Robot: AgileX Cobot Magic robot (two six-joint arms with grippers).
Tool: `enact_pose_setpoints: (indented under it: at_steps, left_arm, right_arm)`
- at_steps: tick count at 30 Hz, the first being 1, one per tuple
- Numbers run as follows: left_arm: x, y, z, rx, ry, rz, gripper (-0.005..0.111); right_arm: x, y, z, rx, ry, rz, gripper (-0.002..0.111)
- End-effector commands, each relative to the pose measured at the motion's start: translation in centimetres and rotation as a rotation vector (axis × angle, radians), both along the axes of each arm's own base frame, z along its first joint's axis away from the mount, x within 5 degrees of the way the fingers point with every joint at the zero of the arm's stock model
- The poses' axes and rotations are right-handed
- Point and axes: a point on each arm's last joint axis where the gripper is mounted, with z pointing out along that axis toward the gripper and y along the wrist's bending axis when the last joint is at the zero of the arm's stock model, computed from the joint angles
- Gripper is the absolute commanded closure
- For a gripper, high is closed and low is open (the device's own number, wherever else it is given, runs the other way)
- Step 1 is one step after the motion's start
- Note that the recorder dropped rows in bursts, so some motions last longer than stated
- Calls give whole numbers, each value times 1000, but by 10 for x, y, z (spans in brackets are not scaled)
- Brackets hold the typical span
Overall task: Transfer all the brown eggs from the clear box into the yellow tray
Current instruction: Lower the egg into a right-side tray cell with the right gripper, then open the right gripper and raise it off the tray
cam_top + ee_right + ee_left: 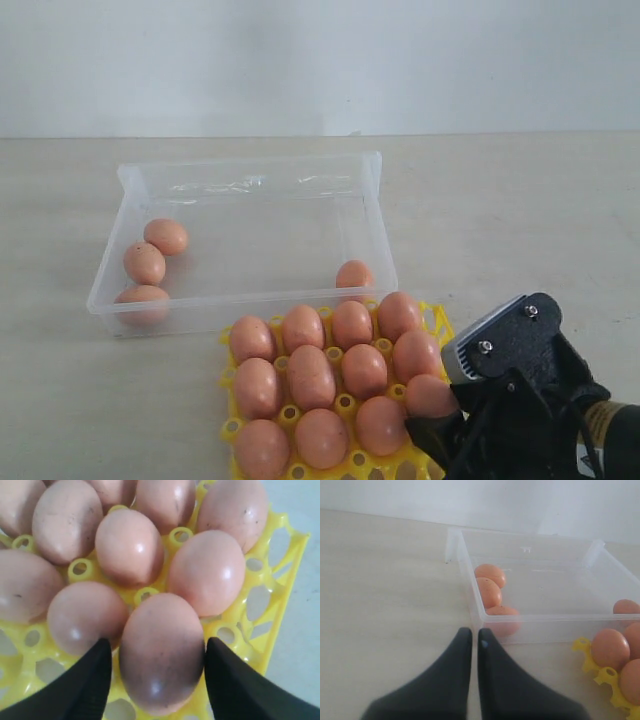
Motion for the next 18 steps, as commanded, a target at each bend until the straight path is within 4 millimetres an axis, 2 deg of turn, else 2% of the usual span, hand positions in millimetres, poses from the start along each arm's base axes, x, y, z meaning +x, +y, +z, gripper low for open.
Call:
enact_pose_setpoints:
  at_steps: [1, 6, 10, 18]
  left_arm:
    - [1, 0, -1, 8, 0, -2, 103]
    - [1, 0, -1, 8, 0, -2, 103]
    - [1, 0, -1, 8, 0, -2, 103]
    - [1, 0, -1, 8, 0, -2, 103]
  right_arm:
    - [1, 0, 17, 55, -91, 8, 59]
    - [-2, -3, 17, 49, -45, -24, 43]
    - [-1, -3, 19, 55, -74, -16, 42]
    - [1, -3, 61, 254, -359, -35, 42]
